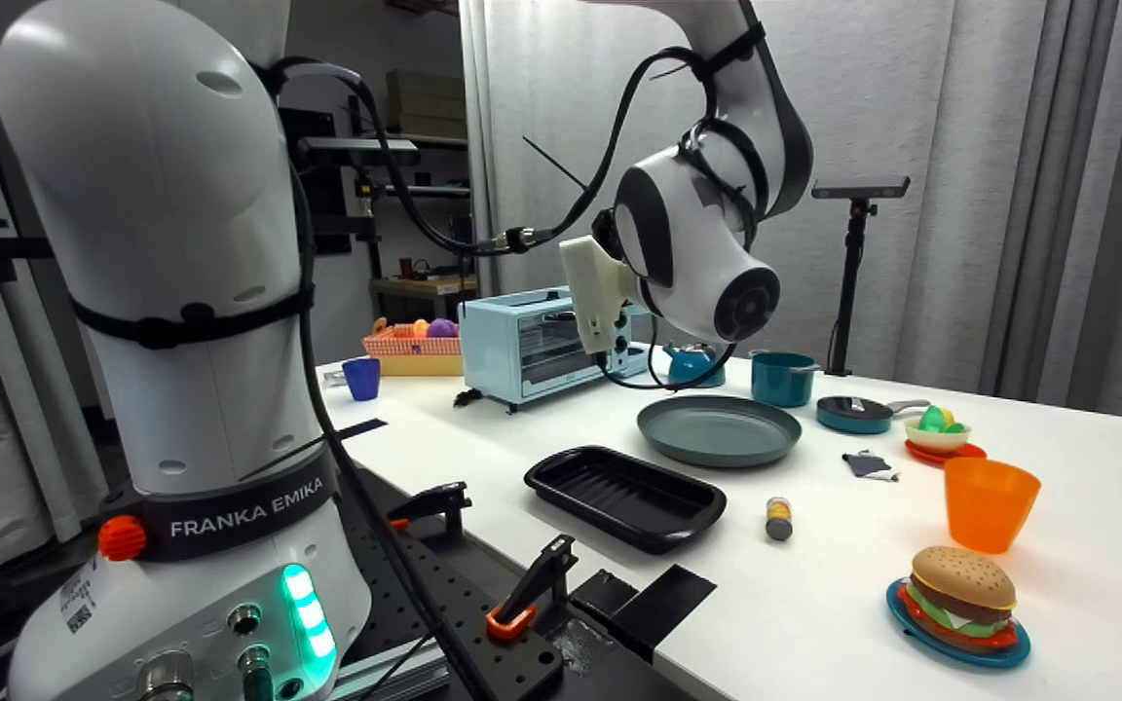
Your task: Pour the fries out of the black pot and onto the grey plate
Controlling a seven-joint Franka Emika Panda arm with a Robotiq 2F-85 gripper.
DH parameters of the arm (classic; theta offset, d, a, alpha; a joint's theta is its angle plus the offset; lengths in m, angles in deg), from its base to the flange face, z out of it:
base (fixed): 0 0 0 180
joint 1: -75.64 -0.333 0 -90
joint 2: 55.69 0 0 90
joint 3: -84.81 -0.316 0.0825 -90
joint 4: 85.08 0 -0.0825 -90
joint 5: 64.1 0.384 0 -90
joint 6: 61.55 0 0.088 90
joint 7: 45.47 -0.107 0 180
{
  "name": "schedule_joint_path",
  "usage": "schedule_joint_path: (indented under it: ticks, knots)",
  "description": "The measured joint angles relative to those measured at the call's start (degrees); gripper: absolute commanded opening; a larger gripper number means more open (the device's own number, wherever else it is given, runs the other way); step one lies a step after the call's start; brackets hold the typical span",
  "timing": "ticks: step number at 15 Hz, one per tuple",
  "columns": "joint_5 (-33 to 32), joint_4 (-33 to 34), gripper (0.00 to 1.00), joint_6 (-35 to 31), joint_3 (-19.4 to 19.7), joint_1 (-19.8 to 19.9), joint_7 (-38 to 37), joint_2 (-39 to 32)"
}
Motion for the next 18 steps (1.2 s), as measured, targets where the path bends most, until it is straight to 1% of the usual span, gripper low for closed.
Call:
schedule_joint_path:
  ticks: [3, 7, 13, 18]
  knots:
    - [1.25, -0.03, 0.07, 3.65, 0.36, 0.0, -0.03, -1.19]
    - [2.31, -0.04, 0.07, 6.62, 0.67, 0.0, -0.05, -2.62]
    - [2.81, -0.04, 0.07, 8.38, 0.7, -0.06, -0.18, -4.38]
    - [4.45, -0.04, 0.07, 11.37, 0.71, -0.15, -0.52, -5.44]
